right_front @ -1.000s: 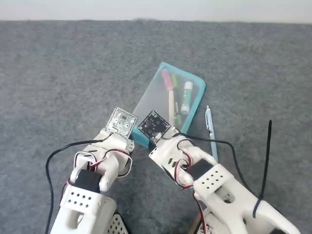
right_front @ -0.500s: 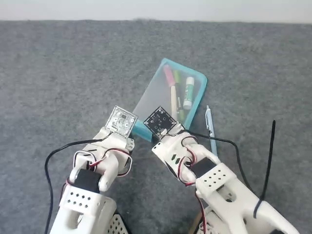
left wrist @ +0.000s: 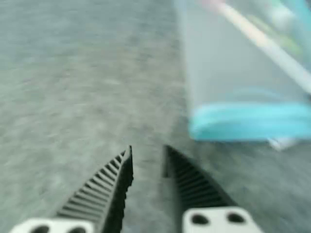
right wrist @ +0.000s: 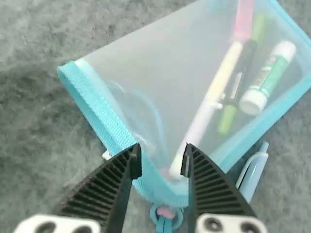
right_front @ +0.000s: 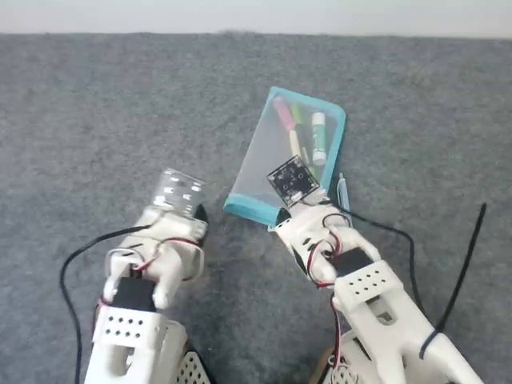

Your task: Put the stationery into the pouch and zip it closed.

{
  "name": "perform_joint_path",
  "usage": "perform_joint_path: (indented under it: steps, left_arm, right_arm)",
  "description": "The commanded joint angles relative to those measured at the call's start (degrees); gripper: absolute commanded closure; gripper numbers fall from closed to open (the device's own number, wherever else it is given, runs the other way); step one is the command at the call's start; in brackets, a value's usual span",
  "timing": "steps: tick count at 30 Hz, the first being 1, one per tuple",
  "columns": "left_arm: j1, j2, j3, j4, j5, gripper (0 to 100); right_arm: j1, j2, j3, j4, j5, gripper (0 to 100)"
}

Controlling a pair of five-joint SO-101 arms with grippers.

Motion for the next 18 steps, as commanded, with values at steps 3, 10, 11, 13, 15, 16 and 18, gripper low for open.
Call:
perform_joint_path:
  steps: [3,10,11,13,15,16,18]
  left_arm:
    - [-6.86,0.44,-1.63,-3.08,1.49,84]
    - [-6.77,0.18,-1.01,-3.25,1.49,84]
    - [-6.59,0.18,-1.01,-3.25,1.49,84]
    - [-5.27,0.18,-0.92,-3.16,1.49,84]
    - [-4.31,0.44,-0.84,-3.08,1.49,84]
    - [-4.13,0.53,-0.84,-3.08,1.49,84]
    - [-4.13,0.53,-0.84,-3.08,1.49,84]
  right_arm:
    - [-4.44,-2.15,-4.4,3.21,0.0,86.4]
    - [-7.87,-1.8,-4.4,2.95,10.02,86.1]
    - [-8.04,-1.8,-4.4,2.95,10.55,84.6]
    - [-8.13,-1.71,-4.57,2.86,13.98,79.9]
    - [-7.87,-0.4,-5.27,2.59,17.14,78.6]
    - [-7.87,0.84,-5.63,2.15,19.25,78.6]
    - [-7.78,4.26,-7.3,1.89,23.21,78.6]
